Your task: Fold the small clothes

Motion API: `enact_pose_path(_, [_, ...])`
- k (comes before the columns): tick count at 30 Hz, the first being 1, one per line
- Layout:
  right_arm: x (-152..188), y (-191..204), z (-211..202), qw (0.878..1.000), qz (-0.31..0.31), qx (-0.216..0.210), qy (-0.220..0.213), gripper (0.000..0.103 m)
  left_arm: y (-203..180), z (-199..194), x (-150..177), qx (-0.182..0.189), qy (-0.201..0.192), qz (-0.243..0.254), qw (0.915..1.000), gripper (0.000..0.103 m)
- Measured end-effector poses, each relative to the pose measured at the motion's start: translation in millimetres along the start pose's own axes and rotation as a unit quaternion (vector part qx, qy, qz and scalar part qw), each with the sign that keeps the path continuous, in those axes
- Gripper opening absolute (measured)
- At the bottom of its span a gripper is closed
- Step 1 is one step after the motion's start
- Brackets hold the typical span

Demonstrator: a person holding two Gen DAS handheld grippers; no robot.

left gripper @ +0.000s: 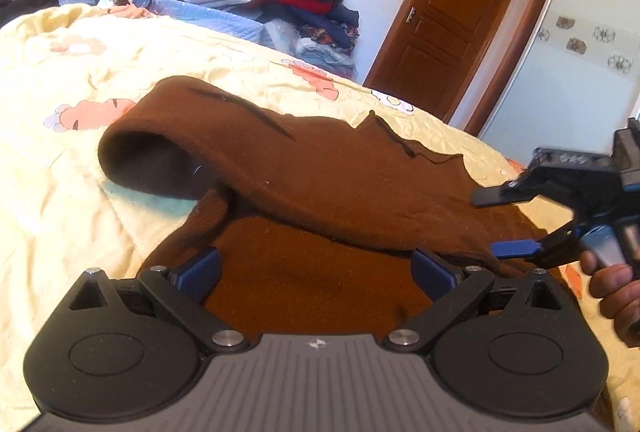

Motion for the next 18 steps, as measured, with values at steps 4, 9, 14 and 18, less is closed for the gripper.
enact_pose_path(4, [4.2,14.6,9.0,0.998,-0.051,0.028,0.006,0.04,2.7,-3.7,-0.6,0.004,-0.005,-0.015,0.9999,0.102])
enact_pose_path(9, [2.2,32.5,7.3,0.996,-0.087,0.018,-0.002,0.013,0.0,-6.4,0.2,0.005,-0.006,-0.017,0.9998,0.102])
enact_pose_path(14, [-47.4,59.7,-50.2,0.992,-0.089,-0.055,-0.078,0.013,-0.9,-6.4,0.3,0.006,-0.007,-0.019,0.9998,0.102])
enact_pose_path(18, [-91.3,25.3,-89.5,0.989,-0.088,-0.025,-0.116,0.013,0.1,-6.7,0.5,0.008,-0.009,-0.024,0.9996,0.102])
Point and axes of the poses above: each gripper's, at about its wrist camera, not at the fingertips, and z roughly the way its jaws point, y to its left, x to its underside, the point moved 6 cm from there along z, roughly the way its jaws point, and after that the axes turned 14 degrees about -y, right-handed, at the moved point
